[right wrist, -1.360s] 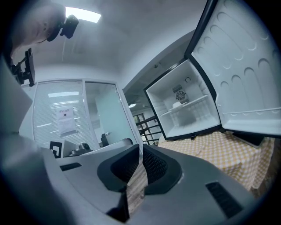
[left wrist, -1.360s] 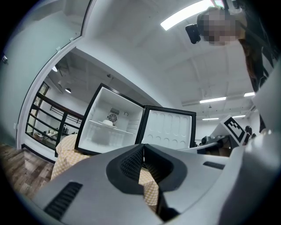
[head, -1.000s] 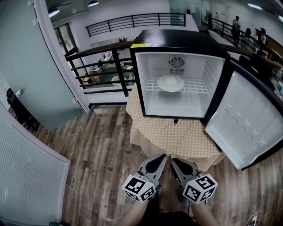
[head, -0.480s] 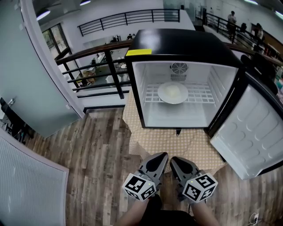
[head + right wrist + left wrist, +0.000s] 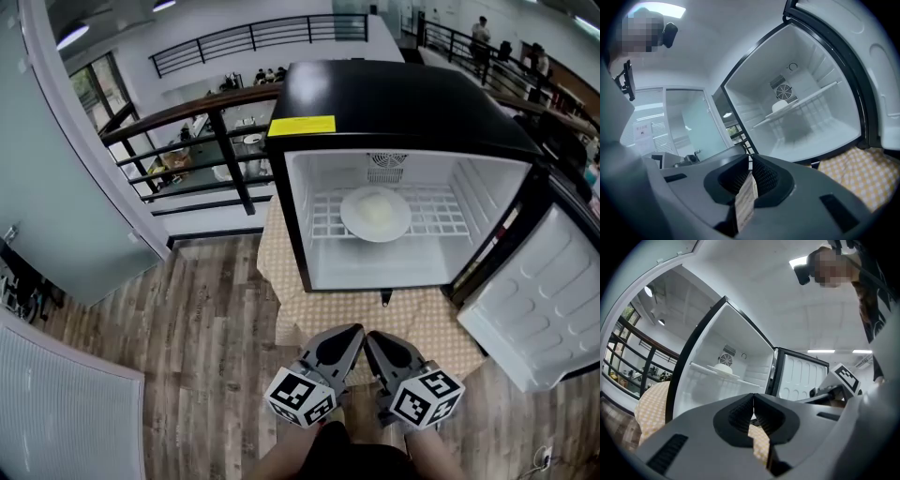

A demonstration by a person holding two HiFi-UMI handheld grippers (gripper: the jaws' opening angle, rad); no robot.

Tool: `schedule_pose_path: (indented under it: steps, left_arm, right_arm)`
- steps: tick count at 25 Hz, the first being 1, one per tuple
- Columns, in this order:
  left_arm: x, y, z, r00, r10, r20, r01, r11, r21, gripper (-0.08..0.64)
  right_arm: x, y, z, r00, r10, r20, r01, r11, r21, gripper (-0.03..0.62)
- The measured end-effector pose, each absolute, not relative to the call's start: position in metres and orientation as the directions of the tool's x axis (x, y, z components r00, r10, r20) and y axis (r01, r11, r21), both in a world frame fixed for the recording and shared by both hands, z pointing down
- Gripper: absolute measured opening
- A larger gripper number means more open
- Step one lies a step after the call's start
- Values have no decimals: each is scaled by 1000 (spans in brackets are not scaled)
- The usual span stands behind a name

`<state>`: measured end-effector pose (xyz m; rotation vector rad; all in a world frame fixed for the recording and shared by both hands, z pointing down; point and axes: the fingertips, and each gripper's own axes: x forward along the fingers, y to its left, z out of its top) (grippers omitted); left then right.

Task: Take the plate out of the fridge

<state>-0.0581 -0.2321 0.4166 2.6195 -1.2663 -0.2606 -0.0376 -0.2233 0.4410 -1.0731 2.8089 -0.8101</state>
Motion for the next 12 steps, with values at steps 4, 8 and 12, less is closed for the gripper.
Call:
schedule_pose_path:
  steps: [4,8,12]
  left_arm:
    - [-70,-244,418,606,-792,-71,-749,-599,283,9]
    - [-69,-250,423,610,-789,-65,-742,-599,301,9]
    - [-61,-257,424,633,-772,-60,-726,-618,303,9]
  right_arm:
    - [-43,-232,442,-755,-639,143,-611,608,-508,44]
    - [-37,-240,438,-744,-657,121,-595,569,-568,44]
    - [-30,-255,430,-721,-685,104,-577,510,-637,46]
